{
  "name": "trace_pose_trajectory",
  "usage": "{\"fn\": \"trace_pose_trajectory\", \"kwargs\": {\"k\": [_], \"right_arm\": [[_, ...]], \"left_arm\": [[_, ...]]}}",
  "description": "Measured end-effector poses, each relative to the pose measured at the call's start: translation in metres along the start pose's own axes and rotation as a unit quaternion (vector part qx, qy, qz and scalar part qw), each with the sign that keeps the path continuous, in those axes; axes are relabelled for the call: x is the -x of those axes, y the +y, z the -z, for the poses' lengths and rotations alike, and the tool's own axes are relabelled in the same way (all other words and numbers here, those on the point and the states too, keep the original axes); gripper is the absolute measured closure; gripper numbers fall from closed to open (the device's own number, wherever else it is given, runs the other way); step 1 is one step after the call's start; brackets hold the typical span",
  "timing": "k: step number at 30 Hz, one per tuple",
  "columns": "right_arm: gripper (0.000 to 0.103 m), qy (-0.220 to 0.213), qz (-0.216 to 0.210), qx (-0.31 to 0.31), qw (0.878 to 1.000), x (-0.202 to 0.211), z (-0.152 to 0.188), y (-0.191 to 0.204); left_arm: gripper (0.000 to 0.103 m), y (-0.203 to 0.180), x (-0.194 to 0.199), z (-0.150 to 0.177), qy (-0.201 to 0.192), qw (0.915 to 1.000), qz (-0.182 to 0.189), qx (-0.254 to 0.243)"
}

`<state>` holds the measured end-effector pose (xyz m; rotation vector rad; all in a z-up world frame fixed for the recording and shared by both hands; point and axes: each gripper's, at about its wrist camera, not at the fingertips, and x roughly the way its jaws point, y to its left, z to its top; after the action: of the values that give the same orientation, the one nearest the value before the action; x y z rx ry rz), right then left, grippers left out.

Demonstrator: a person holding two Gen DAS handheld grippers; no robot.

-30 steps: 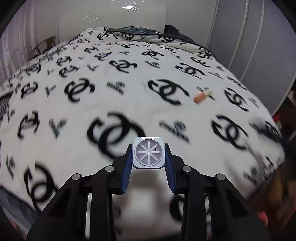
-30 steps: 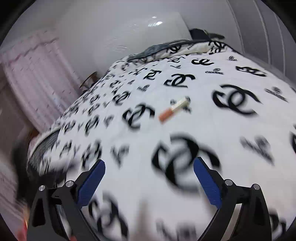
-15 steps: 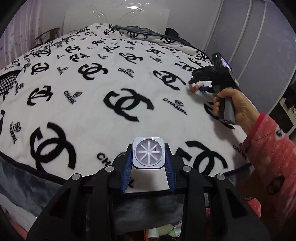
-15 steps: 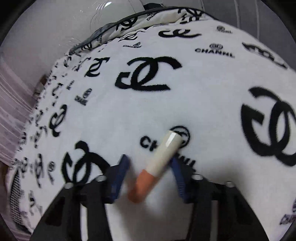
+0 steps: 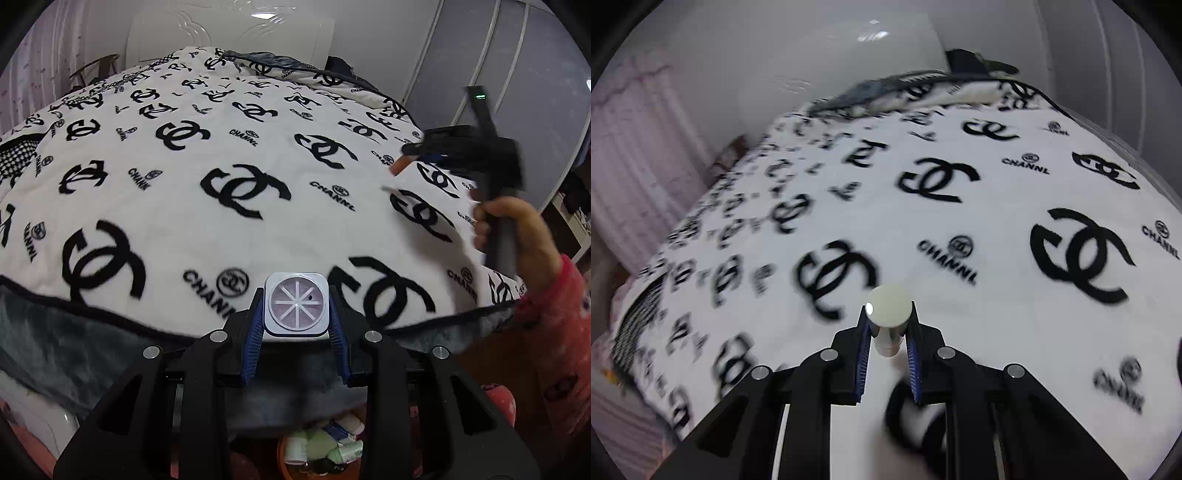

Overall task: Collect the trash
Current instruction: 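Grasp the white square cap with the left gripper while the right grasps the orange-tipped tube, then drop the square cap and tube into the orange bowl, opening both grippers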

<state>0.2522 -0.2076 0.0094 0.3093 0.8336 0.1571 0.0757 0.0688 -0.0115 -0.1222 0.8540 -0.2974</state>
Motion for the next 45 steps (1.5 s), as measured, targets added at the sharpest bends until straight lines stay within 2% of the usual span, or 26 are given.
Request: {"fn": "trace_pose_trajectory", "kwargs": {"k": [6,8,11,14,18,23,27,29,30,31,33,34,36,38,45], "right_arm": [[0.085,-0.022,-0.047,0.066,0.996,0.085,0.053,0.025],[0.085,-0.022,-0.056,0.095,0.994,0.114,0.087,0.032],[0.085,-0.008,-0.063,0.122,0.991,0.137,0.132,0.035],[0.085,0.027,-0.076,0.131,0.988,0.146,0.184,0.029],[0.085,0.085,-0.076,0.138,0.984,0.135,0.251,0.02],[0.085,0.2,-0.056,0.103,0.973,0.075,0.347,-0.005],[0.085,0.271,-0.029,0.054,0.961,0.019,0.398,-0.028],[0.084,0.293,-0.016,0.034,0.955,-0.003,0.412,-0.036],[0.079,0.305,-0.012,0.022,0.952,-0.013,0.416,-0.041],[0.055,0.312,-0.013,0.005,0.95,-0.02,0.417,-0.046],[0.033,0.291,0.006,-0.011,0.957,-0.021,0.413,-0.054],[0.033,0.279,0.017,-0.013,0.96,-0.018,0.41,-0.057],[0.033,0.279,0.01,-0.026,0.96,-0.02,0.407,-0.061],[0.033,0.282,0.014,-0.03,0.959,-0.02,0.409,-0.063],[0.033,0.272,0.019,-0.036,0.961,-0.018,0.405,-0.068]], "left_arm": [[0.071,-0.013,0.02,0.023,-0.001,0.9999,0.008,-0.01],[0.071,-0.018,0.023,0.035,0.005,0.9998,0.012,-0.015],[0.071,-0.026,0.018,0.059,0.03,0.9991,0.02,-0.02],[0.071,-0.035,0.008,0.09,0.059,0.9976,0.022,-0.029],[0.071,-0.046,-0.019,0.135,0.119,0.9916,0.033,-0.04],[0.071,-0.058,-0.071,0.193,0.209,0.9762,0.038,-0.042],[0.071,-0.063,-0.128,0.234,0.289,0.9563,0.034,-0.029],[0.071,-0.057,-0.16,0.253,0.344,0.9388,0.022,-0.004],[0.071,-0.054,-0.17,0.259,0.359,0.9329,0.021,0.01],[0.069,-0.049,-0.179,0.265,0.373,0.9274,0.018,0.021],[0.052,-0.04,-0.194,0.274,0.39,0.92,-0.012,0.035],[0.051,-0.038,-0.196,0.276,0.394,0.9183,-0.014,0.041],[0.048,-0.034,-0.196,0.275,0.393,0.9178,-0.005,0.053],[0.041,-0.034,-0.194,0.273,0.385,0.9213,-0.007,0.051],[0.041,-0.032,-0.183,0.271,0.368,0.9282,-0.014,0.053]]}}
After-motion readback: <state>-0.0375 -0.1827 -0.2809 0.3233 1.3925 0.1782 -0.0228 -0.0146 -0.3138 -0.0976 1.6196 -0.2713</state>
